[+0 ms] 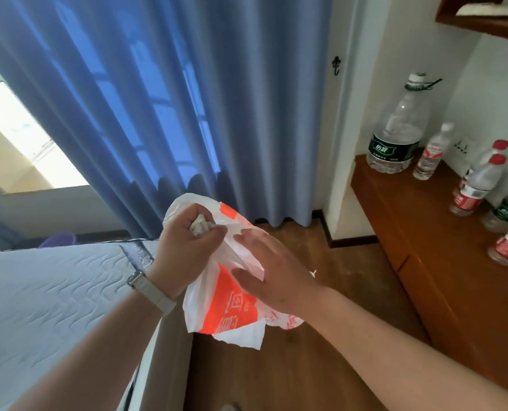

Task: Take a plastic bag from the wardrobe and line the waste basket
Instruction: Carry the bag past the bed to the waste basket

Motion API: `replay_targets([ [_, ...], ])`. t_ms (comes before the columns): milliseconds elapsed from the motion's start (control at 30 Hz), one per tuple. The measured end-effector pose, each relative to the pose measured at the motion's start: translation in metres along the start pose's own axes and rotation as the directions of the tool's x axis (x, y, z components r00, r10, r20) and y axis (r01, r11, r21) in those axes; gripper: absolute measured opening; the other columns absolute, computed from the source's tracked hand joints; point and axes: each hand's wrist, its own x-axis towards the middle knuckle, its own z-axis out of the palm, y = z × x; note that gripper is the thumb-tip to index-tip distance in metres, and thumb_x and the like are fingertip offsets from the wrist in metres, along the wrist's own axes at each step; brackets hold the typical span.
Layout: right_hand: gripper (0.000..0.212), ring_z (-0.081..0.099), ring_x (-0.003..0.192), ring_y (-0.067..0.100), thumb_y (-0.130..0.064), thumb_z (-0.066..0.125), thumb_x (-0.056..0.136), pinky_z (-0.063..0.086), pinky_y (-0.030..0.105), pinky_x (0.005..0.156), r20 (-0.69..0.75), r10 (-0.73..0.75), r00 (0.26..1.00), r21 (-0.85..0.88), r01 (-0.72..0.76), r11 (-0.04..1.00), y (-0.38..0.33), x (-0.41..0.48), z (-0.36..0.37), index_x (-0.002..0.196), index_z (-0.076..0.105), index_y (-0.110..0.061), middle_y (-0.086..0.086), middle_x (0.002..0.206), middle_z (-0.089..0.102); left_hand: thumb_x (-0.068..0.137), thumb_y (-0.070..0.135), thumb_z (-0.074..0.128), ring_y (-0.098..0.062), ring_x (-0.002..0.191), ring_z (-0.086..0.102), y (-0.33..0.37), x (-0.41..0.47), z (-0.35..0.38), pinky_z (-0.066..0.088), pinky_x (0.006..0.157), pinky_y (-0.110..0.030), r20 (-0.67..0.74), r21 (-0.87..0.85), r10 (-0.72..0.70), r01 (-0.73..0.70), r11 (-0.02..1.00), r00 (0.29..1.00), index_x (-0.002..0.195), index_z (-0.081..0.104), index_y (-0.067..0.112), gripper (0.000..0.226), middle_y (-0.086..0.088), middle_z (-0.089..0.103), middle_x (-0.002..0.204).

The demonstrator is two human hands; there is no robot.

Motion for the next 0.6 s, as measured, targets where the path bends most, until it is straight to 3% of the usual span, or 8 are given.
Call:
replay_targets([
  [133, 0.056, 0.031, 0.140, 0.012, -0.048, 0.050, 0.098, 0.019, 0.022, 0.109, 0.031, 0.001, 1.000, -0.045, 0.000, 0.999, 0.012, 0.054, 0.012, 0.148, 0.036, -0.027, -0.006, 0.154, 0.036, 0.068, 0.022, 0.068, -0.009, 0.060, 0.043, -0.035, 0.052, -0.004, 0.039, 0.056, -0.021, -0.008, -0.034, 0.023, -0.023, 0.999, 1.000, 0.065, 0.053, 0.024, 0.015, 0.001, 0.049, 0.068],
  [400, 0.059, 0.034, 0.139, 0.015, -0.060, 0.036, 0.095, 0.033, 0.041, 0.114, 0.052, 0.077, 0.996, -0.150, -0.068, 0.986, 0.021, 0.204, 0.043, 0.147, 0.031, -0.032, -0.008, 0.155, 0.033, 0.070, 0.021, 0.069, -0.008, 0.060, 0.046, -0.107, 0.196, -0.044, 0.042, 0.058, -0.027, 0.066, -0.194, 0.010, 0.003, 0.981, 0.998, 0.064, 0.053, 0.023, 0.018, 0.011, 0.049, 0.064],
  [500, 0.058, 0.024, 0.142, 0.009, -0.056, 0.042, 0.098, 0.022, 0.028, 0.116, 0.065, 0.102, 0.993, -0.178, -0.089, 0.980, 0.018, 0.261, 0.052, 0.149, 0.028, -0.034, -0.011, 0.158, 0.026, 0.070, 0.022, 0.070, -0.015, 0.063, 0.047, -0.130, 0.246, -0.067, 0.043, 0.059, -0.035, 0.079, -0.241, 0.007, 0.012, 0.971, 0.997, 0.068, 0.054, 0.018, 0.017, -0.002, 0.051, 0.069],
  [600, 0.058, 0.017, 0.143, 0.005, -0.053, 0.043, 0.098, 0.010, 0.018, 0.108, 0.077, 0.120, 0.990, -0.195, -0.103, 0.975, 0.016, 0.310, 0.064, 0.151, 0.024, -0.036, -0.014, 0.160, 0.020, 0.070, 0.023, 0.070, -0.013, 0.063, 0.047, -0.148, 0.288, -0.087, 0.043, 0.058, -0.031, 0.078, -0.252, 0.005, 0.015, 0.968, 0.997, 0.071, 0.054, 0.018, 0.017, 0.000, 0.051, 0.069],
])
